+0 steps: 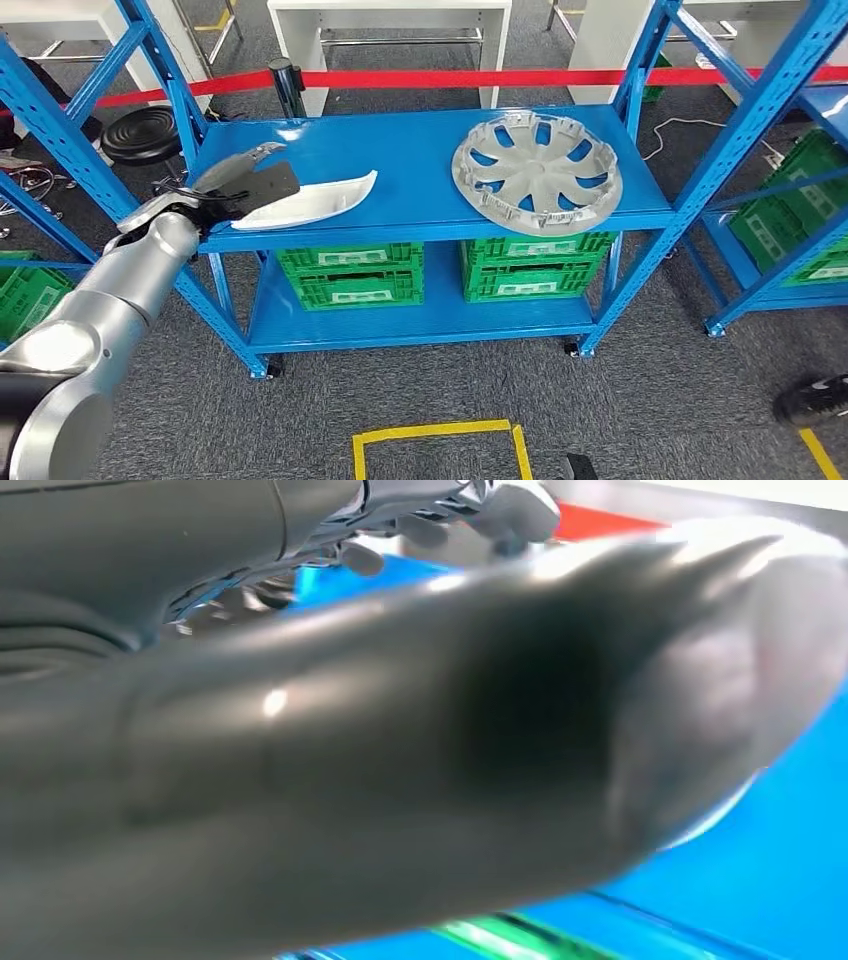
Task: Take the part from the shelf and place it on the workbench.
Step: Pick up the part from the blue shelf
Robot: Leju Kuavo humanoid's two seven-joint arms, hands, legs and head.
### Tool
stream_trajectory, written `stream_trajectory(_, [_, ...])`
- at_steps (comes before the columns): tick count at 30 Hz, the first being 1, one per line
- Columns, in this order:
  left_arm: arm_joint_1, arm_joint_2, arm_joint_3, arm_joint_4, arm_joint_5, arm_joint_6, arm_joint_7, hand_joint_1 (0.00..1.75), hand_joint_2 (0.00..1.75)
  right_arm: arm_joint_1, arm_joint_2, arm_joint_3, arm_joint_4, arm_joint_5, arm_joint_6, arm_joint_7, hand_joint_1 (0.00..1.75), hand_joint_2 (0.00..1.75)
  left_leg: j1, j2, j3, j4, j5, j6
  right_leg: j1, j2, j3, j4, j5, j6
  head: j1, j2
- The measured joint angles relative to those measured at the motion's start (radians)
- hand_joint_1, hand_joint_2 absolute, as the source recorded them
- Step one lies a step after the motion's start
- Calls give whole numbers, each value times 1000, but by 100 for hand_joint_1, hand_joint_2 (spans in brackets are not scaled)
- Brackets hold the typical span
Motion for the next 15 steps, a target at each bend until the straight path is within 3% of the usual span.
stream_trajectory(3, [18,-32,-45,-22,16,16,18,0,0,0,0,-3,0,0,-1,-2,0,0,1,-1,8,0,-5,8,-3,-2,-95,157,-75,14,2,0])
stream_trajectory(4, [27,-39,-65,-26,25,24,29,0,0,0,0,-4,0,0,-1,-2,0,0,1,-1,9,1,-8,9,-4,-2,-129,204,-89,17,2,0])
stream_trajectory(5, [36,-44,-83,-27,35,28,38,0,0,1,0,-4,0,0,-2,-1,0,0,1,-1,10,3,-12,8,-4,-3,-151,222,-85,19,2,0])
stream_trajectory(6, [44,-47,-98,-28,47,30,46,0,0,2,0,-5,0,-1,-2,-1,0,0,2,-1,12,6,-17,6,-5,-3,-154,201,-60,20,2,0])
stream_trajectory(8, [52,-52,-121,-28,68,30,58,0,0,4,0,-8,0,-3,-4,0,0,0,5,0,16,15,-29,-1,-9,-5,-117,80,21,21,2,0])
stream_trajectory(9, [53,-55,-130,-28,76,30,63,0,0,4,0,-10,0,-5,-5,0,0,0,5,0,17,20,-35,-7,-8,-7,-98,22,43,19,2,0])
stream_trajectory(10, [53,-57,-138,-27,81,31,68,0,0,4,0,-11,0,-6,-7,1,0,0,4,0,16,24,-41,-12,-7,-8,-85,-14,55,14,2,0])
stream_trajectory(12, [57,-62,-150,-26,87,36,76,0,0,5,1,-13,0,-7,-9,4,0,0,0,0,15,29,-47,-22,-5,-8,-78,-28,56,0,2,0])
stream_trajectory(15, [62,-65,-162,-26,93,55,97,0,0,6,2,-15,0,-8,-11,5,0,0,-3,3,18,25,-51,-8,-6,-5,-72,-28,70,-5,1,0])
